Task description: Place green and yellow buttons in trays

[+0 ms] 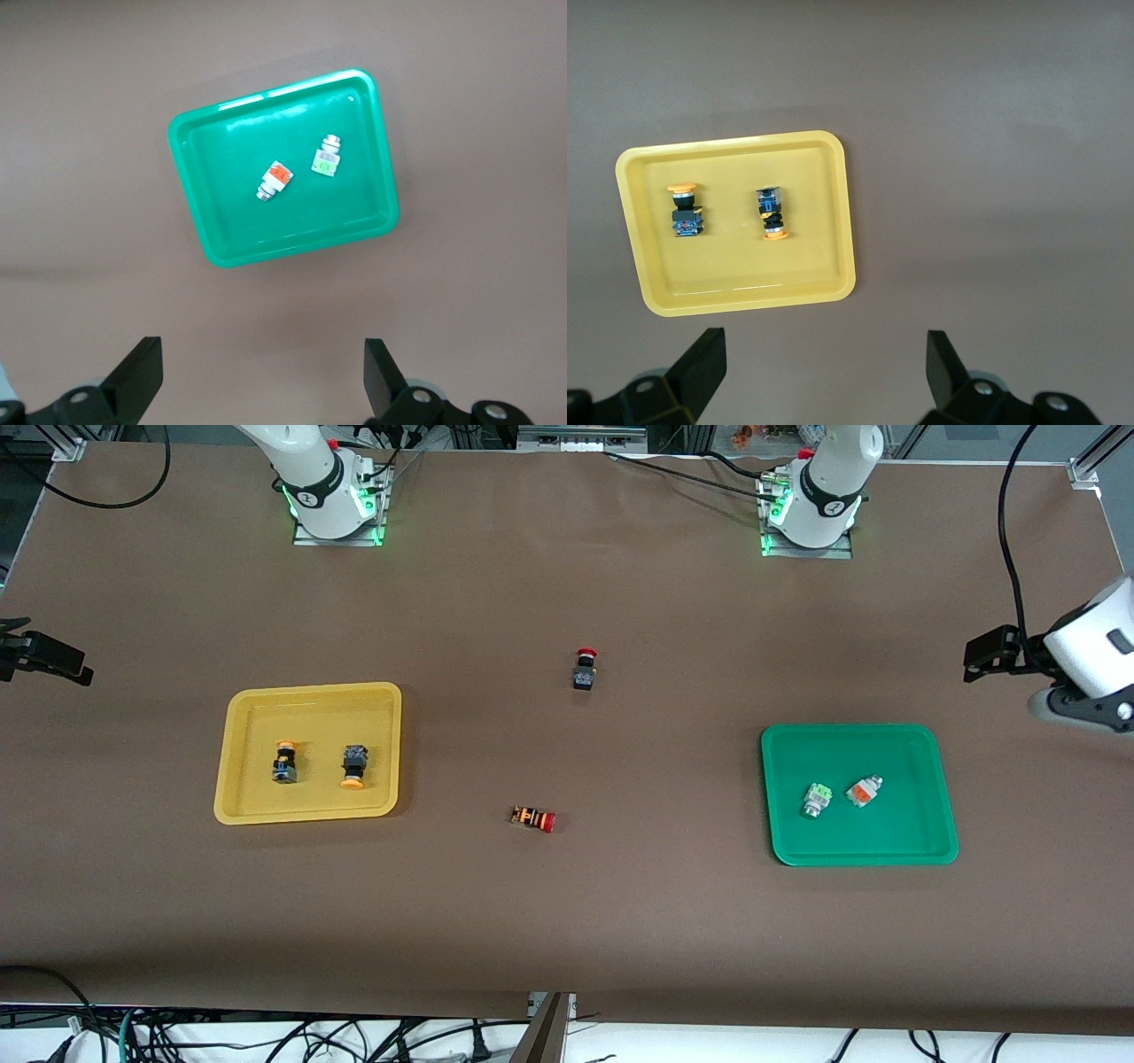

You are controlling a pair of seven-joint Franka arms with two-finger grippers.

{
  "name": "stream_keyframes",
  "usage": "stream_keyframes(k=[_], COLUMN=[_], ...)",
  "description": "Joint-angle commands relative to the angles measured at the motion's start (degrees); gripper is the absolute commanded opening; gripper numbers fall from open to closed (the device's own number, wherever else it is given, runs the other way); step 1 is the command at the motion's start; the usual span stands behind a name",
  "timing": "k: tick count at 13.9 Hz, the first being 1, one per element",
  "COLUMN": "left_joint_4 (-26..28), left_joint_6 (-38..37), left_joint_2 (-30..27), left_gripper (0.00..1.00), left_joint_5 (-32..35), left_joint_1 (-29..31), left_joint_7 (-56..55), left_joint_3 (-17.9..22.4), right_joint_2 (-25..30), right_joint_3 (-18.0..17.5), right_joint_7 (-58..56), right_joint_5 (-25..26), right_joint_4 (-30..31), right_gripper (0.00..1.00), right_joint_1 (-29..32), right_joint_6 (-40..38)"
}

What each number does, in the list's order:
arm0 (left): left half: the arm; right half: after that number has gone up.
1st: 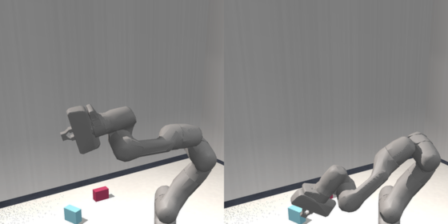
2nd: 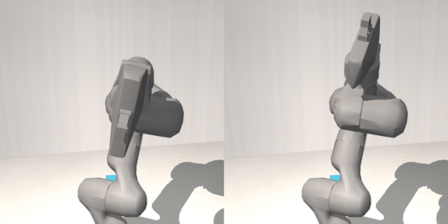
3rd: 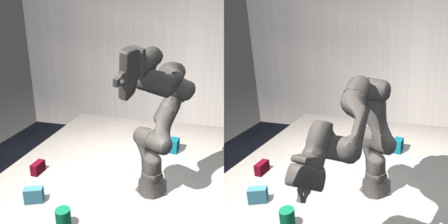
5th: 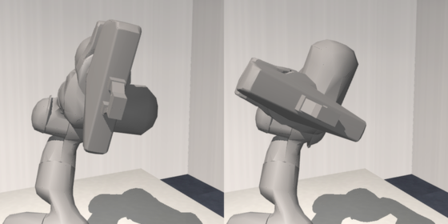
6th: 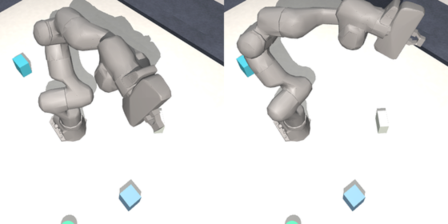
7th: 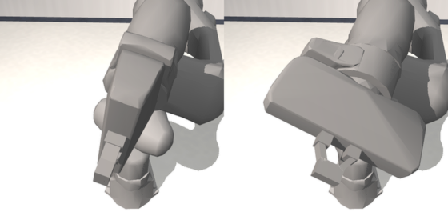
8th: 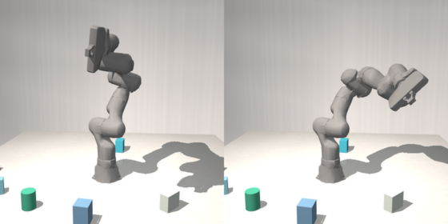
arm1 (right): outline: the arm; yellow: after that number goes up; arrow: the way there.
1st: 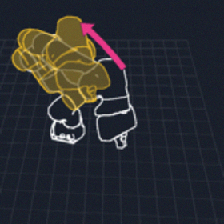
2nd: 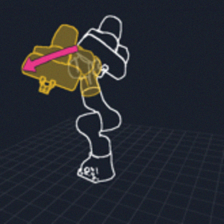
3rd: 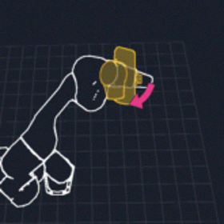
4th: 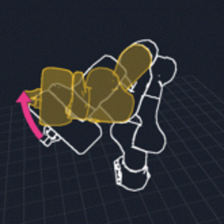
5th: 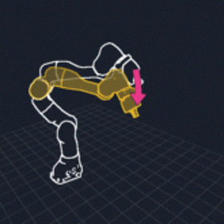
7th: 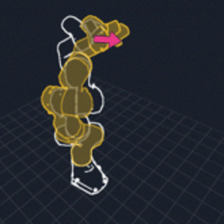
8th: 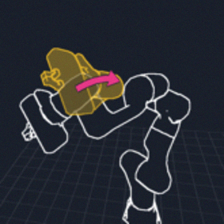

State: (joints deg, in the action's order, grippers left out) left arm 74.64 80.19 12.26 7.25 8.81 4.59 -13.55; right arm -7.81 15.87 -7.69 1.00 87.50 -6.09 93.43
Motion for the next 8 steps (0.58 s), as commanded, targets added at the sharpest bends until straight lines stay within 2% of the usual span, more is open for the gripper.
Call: stream_keyframes(k=[1,2,3,8], left_joint_4=[20.4,23.9,24.1,22.7], left_joint_6=[12.4,15.0,14.9,12.2], left_joint_2=[-13.5,-15.9,-16.0,-14.7], left_gripper=[1.00,1.00,1.00,1.00], left_joint_5=[-4.8,-7.5,-8.2,-8.0], left_joint_1=[-7.4,-9.4,-9.7,-9.9], left_joint_7=[-4.1,-4.1,-3.7,-4.3], left_joint_3=[10.2,13.2,13.6,12.8], right_joint_2=[-0.1,-0.1,-0.2,0.0], right_joint_3=[1.4,1.1,0.8,0.8], right_joint_7=[-1.3,-1.4,-1.5,-1.4], right_joint_5=[-1.3,-1.2,-0.8,-1.3], right_joint_4=[-1.3,-1.9,-2.6,-3.7], right_gripper=[1.00,1.00,1.00,1.00], right_joint_1=[-0.3,-0.3,-0.9,-1.5], right_joint_6=[-0.3,-0.4,-0.6,-1.0])
